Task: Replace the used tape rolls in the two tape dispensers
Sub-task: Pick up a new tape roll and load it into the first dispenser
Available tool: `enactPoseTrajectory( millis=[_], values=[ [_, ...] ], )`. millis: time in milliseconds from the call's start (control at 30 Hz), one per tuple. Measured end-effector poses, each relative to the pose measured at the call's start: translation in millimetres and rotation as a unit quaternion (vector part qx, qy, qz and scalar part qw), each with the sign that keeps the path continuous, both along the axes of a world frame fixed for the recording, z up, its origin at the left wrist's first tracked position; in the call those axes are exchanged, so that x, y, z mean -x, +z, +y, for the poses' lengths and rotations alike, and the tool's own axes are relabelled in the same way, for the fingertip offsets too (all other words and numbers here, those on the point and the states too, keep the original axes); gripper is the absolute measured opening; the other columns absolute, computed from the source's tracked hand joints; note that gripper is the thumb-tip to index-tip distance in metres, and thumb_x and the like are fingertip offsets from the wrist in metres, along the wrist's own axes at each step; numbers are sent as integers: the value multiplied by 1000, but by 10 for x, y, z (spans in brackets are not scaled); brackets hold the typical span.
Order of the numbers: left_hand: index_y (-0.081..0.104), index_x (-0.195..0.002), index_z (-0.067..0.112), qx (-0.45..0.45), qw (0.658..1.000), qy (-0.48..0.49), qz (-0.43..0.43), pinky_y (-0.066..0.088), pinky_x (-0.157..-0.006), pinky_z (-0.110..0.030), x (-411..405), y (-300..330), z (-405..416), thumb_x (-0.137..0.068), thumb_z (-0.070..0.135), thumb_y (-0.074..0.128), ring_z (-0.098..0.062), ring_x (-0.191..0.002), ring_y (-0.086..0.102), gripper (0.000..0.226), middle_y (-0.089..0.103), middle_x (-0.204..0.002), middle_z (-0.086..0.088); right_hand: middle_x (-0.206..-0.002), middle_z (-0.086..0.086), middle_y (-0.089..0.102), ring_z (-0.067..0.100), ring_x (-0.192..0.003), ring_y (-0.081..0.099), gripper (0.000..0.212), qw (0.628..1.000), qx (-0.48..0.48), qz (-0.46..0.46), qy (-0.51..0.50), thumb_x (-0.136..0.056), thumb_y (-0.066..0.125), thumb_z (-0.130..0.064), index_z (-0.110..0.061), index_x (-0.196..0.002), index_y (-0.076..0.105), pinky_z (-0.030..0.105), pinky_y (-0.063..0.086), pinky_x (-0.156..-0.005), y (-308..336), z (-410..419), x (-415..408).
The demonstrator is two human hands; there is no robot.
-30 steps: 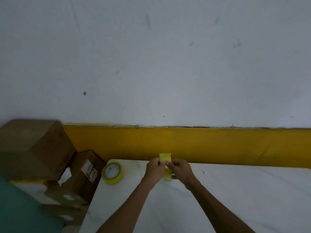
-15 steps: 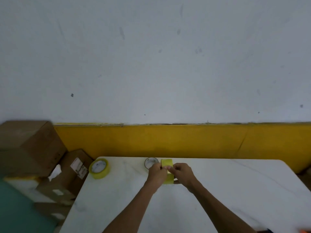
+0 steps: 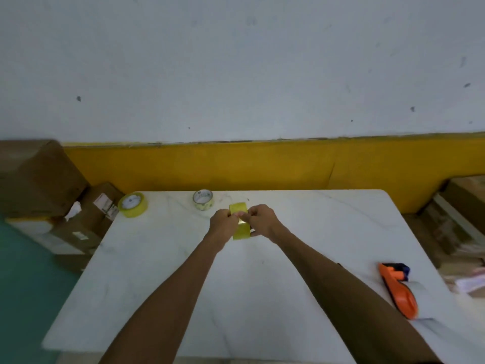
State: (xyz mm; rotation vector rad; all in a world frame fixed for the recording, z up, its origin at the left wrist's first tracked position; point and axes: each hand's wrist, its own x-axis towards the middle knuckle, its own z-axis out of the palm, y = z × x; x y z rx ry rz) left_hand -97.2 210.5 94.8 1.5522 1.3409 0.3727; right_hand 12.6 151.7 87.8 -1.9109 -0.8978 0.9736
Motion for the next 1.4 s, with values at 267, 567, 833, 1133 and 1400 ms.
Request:
enactPoseTrajectory(
  millis=[267,567,833,1133,1400],
  values=[
    [67,-100,4,15,1000,-7,1,58,-87,-51,141,-84,-489,-87,30,59,-33,-96,66,30,69,-102,-17,-87,17,62,36,-92,68,39,1000,1,18,-20,-88,64,-37,2,-85,64,46,62,-73,-34,-561,184],
    [67,-100,5,55,998,-26,-16,58,-87,-49,461,-188,-1234,-84,29,60,-32,-96,67,29,69,-103,-15,-78,11,58,26,-78,63,35,999,4,30,-44,-89,64,-36,-4,-76,59,42,62,-70,-122,-1387,528],
    [66,-87,1,94,994,-47,-39,59,-84,-51,465,-448,-1928,-79,28,67,-34,-96,69,28,70,-102,-20,-80,12,54,24,-80,62,32,996,25,37,-79,-92,59,-33,-6,-76,56,41,61,-70,-302,-2199,593],
    [65,-86,5,110,990,-63,-56,59,-85,-51,-171,-542,-2503,-84,21,57,-34,-98,68,18,68,-106,-20,-68,5,44,26,-78,55,34,995,36,34,-91,-98,47,-24,-10,-67,47,52,58,-82,-395,-2790,-10],
    [71,-95,6,109,992,-63,-33,60,-84,-48,-1145,-540,-2903,-72,31,63,-33,-97,69,35,71,-102,-15,-82,18,60,38,-87,67,30,992,53,53,-100,-90,54,-24,3,-81,64,56,59,-76,-599,-3127,-1096]
  ],
)
